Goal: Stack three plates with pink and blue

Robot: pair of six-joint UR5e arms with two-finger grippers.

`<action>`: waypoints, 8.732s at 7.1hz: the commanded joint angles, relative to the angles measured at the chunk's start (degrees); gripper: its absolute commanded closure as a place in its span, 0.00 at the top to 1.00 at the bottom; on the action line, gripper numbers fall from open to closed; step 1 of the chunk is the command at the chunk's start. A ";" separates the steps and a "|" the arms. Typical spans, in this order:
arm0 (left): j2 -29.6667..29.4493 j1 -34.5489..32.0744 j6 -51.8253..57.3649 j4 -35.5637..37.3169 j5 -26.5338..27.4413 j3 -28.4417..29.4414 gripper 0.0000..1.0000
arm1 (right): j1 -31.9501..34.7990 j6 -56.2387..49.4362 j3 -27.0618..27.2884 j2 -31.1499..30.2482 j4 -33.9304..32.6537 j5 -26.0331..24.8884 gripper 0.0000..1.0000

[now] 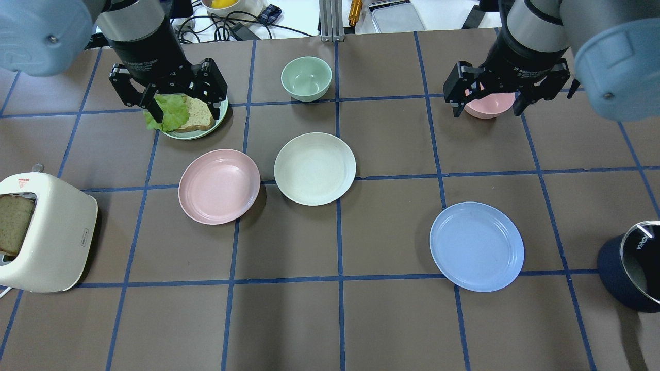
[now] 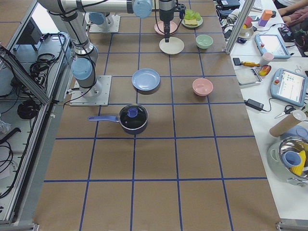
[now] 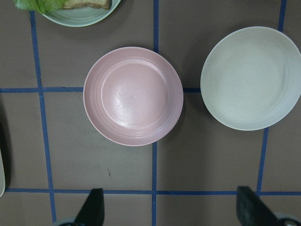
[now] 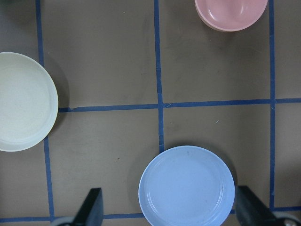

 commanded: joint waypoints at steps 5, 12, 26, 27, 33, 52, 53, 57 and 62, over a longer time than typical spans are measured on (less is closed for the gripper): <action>-0.05 -0.27 1.61 -0.28 0.52 -1.18 1.00 | -0.76 -1.20 -0.03 0.13 2.88 -0.42 1.00; -6.71 -6.16 4.68 39.97 0.79 -30.22 1.00 | -19.02 -13.95 19.16 -0.22 -4.19 -0.25 1.00; -16.57 -14.83 -11.51 34.56 6.50 -8.87 0.00 | -25.64 -14.92 44.18 2.50 -34.83 5.11 0.52; -17.62 -18.17 -17.92 31.74 6.41 -6.13 0.00 | -26.42 -15.01 44.18 2.50 -34.74 5.11 0.43; -24.40 -26.73 -26.43 35.05 7.90 -1.26 0.99 | -28.37 -16.15 39.73 1.54 -28.98 5.99 0.00; 1.00 -4.67 -6.03 0.07 -1.76 -0.21 1.00 | 14.96 38.78 8.85 23.24 -28.76 6.70 0.22; 1.17 -4.32 -5.94 0.07 -1.67 -0.31 1.00 | 15.05 39.04 8.76 23.24 -30.59 6.09 0.81; 1.26 -3.44 -4.36 0.07 -1.67 -0.13 1.00 | 5.17 17.41 -3.68 19.93 -14.08 6.17 1.00; 1.88 -3.09 -5.06 -0.02 -1.67 -0.39 1.00 | -6.67 -1.25 -3.29 1.30 4.51 3.88 1.00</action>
